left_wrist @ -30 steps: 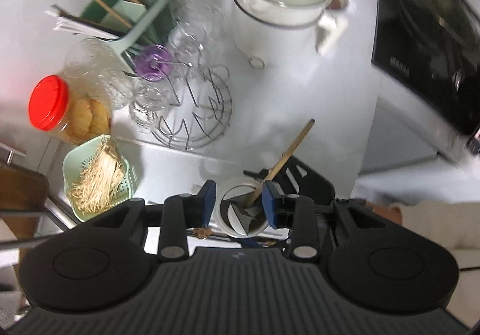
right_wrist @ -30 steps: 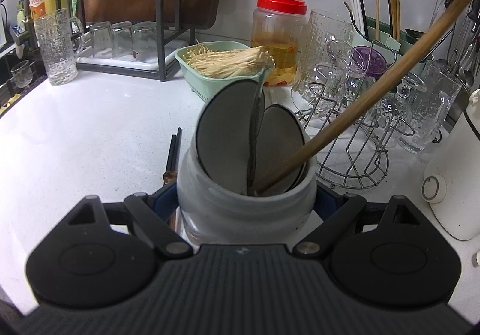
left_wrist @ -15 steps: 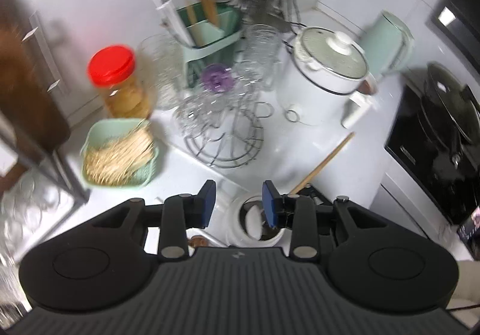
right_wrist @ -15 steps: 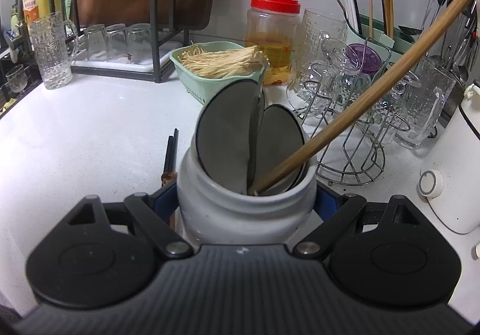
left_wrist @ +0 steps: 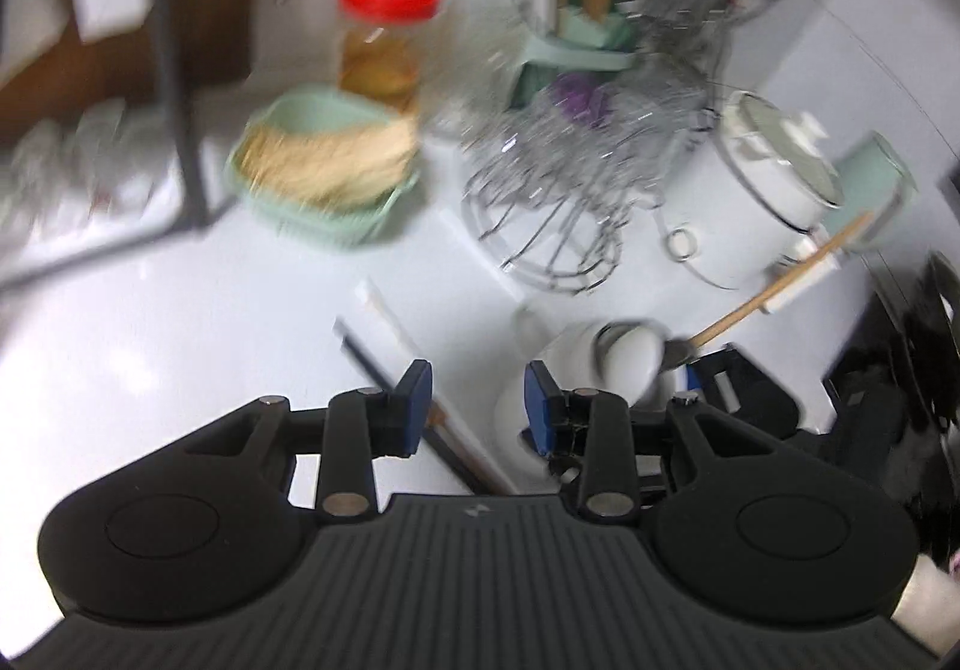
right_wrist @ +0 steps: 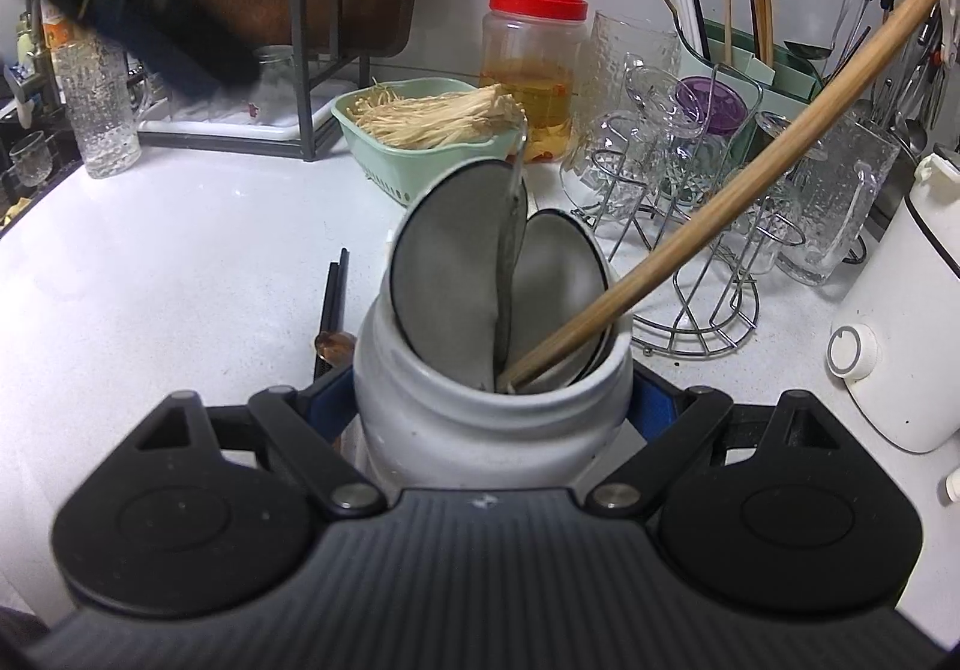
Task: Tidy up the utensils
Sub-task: 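Move the left gripper to the small brown wooden spoon, then close the left gripper on the wooden spoon handle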
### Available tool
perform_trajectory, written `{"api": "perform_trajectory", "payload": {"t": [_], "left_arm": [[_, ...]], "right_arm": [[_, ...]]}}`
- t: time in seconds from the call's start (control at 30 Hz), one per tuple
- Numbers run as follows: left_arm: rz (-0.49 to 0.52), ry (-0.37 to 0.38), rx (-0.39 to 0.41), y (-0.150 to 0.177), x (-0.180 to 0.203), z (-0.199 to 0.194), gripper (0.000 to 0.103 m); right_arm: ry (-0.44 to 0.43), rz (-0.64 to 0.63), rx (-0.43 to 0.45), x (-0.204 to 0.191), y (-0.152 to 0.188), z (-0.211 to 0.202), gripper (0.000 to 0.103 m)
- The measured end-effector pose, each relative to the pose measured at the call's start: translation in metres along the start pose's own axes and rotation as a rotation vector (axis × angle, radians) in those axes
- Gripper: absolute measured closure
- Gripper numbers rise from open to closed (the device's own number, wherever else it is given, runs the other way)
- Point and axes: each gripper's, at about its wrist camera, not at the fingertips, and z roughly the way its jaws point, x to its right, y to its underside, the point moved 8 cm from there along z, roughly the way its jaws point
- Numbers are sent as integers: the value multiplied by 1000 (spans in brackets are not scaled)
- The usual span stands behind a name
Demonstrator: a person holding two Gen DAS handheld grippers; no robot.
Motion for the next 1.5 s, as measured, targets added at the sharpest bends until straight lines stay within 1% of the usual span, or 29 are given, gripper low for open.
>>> {"api": "perform_trajectory", "payload": {"t": [0.13, 0.23, 0.3, 0.5, 0.63, 0.7, 0.9, 1.03, 1.1, 1.3, 1.37, 1.43, 1.5], "left_arm": [[-90, -10, -23, 32, -15, 23, 64], [-145, 0, -45, 53, -24, 41, 64], [-169, -20, -64, 63, -30, 53, 65], [-199, -11, -60, 70, -29, 75, 65], [-221, -15, -44, 65, -29, 90, 65], [-229, -29, -38, 60, -29, 97, 65], [-212, -96, -36, 50, -31, 116, 65], [-180, -140, -43, 47, -30, 126, 65], [-177, -151, -50, 47, -28, 130, 65], [-102, -224, -61, 44, -19, 136, 65], [-77, -237, -69, 43, -17, 137, 66], [-73, -241, -77, 43, -18, 137, 72], [-60, -237, -84, 43, -20, 136, 73]], "right_arm": [[1, 5, -2, 3, 2, -2, 10], [-11, -8, -2, 6, 7, -6, 10], [-20, -19, -3, 9, 10, -10, 10], [-21, -24, -12, 22, 21, -21, 10], [-24, -27, -10, 28, 27, -26, 10], [-24, -27, -11, 29, 28, -28, 10], [-18, -19, -3, 29, 30, -30, 10], [-18, -19, 2, 29, 31, -31, 10], [-19, -19, 4, 29, 31, -31, 10], [-18, -18, 12, 30, 31, -31, 10], [-19, -20, 15, 30, 31, -31, 10], [-18, -20, 19, 30, 31, -31, 10], [-19, -20, 22, 30, 31, -32, 10]]}}
